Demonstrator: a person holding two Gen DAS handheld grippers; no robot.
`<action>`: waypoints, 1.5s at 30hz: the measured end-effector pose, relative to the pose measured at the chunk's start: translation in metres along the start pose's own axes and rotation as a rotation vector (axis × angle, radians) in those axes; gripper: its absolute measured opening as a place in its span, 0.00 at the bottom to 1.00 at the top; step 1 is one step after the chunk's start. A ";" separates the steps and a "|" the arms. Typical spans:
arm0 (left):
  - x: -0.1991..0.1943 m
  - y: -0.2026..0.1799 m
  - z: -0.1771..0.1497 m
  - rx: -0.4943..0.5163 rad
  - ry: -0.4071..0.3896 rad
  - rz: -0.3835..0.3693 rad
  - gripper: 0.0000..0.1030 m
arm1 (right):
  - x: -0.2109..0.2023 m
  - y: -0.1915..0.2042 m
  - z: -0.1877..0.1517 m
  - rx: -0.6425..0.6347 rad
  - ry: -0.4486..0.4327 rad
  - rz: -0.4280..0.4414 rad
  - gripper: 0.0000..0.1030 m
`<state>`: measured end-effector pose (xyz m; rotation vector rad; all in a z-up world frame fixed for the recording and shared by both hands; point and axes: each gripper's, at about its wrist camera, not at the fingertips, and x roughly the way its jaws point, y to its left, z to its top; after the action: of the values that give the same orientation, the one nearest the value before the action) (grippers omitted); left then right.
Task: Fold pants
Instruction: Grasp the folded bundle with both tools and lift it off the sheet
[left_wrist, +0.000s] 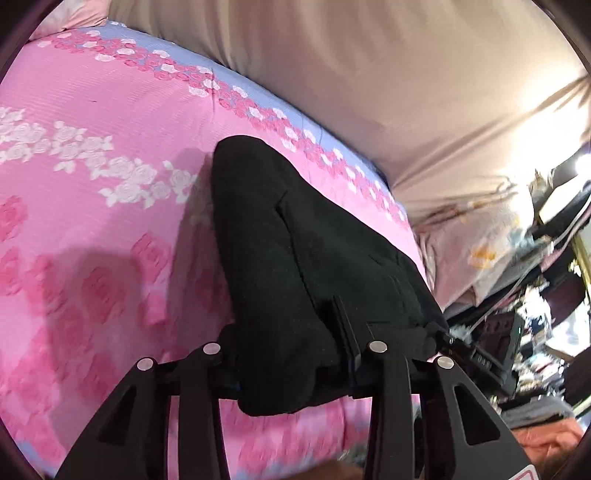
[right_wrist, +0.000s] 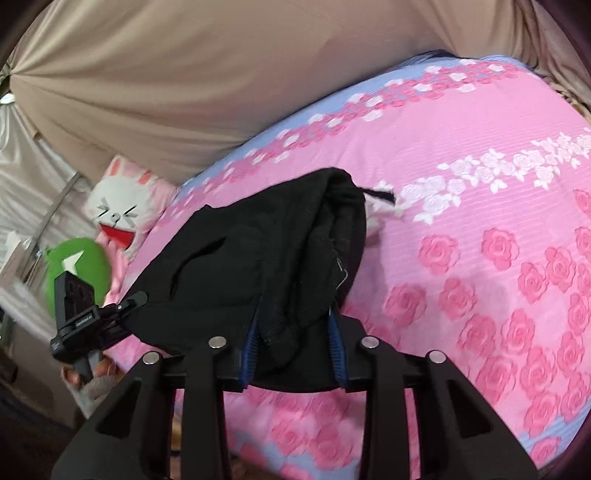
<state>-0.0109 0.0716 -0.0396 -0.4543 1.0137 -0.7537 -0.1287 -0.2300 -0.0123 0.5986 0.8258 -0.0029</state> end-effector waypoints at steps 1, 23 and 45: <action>-0.001 0.003 -0.007 -0.005 0.025 0.013 0.38 | 0.003 -0.001 -0.005 -0.009 0.018 -0.030 0.45; -0.043 -0.074 0.021 0.201 -0.124 -0.029 0.38 | -0.058 0.051 0.018 -0.116 -0.198 0.023 0.29; -0.093 -0.187 0.180 0.535 -0.560 -0.032 0.63 | -0.098 0.109 0.217 -0.250 -0.643 0.097 0.45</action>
<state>0.0538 0.0163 0.2229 -0.1932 0.2622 -0.8282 -0.0217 -0.2701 0.2236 0.3640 0.1671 -0.0034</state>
